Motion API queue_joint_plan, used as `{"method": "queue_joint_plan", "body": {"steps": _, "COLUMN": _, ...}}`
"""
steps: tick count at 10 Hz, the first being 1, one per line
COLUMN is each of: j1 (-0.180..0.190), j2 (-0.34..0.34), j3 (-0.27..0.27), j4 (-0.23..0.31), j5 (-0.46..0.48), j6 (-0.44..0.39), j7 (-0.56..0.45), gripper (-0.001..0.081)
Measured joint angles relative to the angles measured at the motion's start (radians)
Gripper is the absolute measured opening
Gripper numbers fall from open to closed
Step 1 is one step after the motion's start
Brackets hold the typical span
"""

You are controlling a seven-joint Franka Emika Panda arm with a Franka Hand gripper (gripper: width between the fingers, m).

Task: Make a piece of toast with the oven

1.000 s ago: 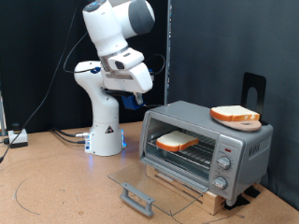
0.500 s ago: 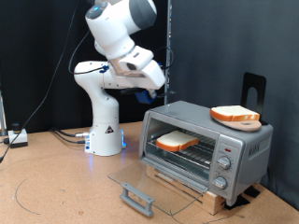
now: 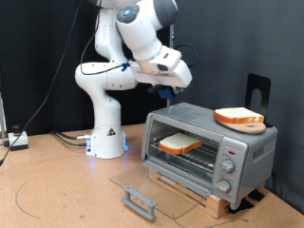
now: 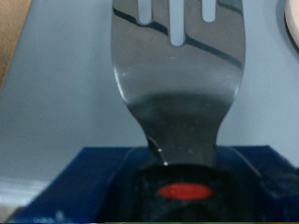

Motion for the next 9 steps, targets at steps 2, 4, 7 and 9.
{"method": "queue_joint_plan", "body": {"steps": 2, "j1": 0.029, "j2": -0.036, "j3": 0.046, "j4": -0.021, "j5": 0.040, "j6": -0.003, "j7": 0.045, "gripper": 0.0413}}
{"method": "queue_joint_plan", "body": {"steps": 4, "j1": 0.042, "j2": -0.081, "j3": 0.080, "j4": -0.053, "j5": 0.061, "j6": 0.005, "j7": 0.084, "gripper": 0.0413}}
{"method": "queue_joint_plan", "body": {"steps": 7, "j1": 0.042, "j2": -0.133, "j3": 0.133, "j4": -0.127, "j5": 0.068, "j6": 0.085, "j7": 0.118, "gripper": 0.0413}}
{"method": "queue_joint_plan", "body": {"steps": 9, "j1": 0.047, "j2": -0.136, "j3": 0.174, "j4": -0.167, "j5": 0.106, "j6": 0.139, "j7": 0.117, "gripper": 0.0413}}
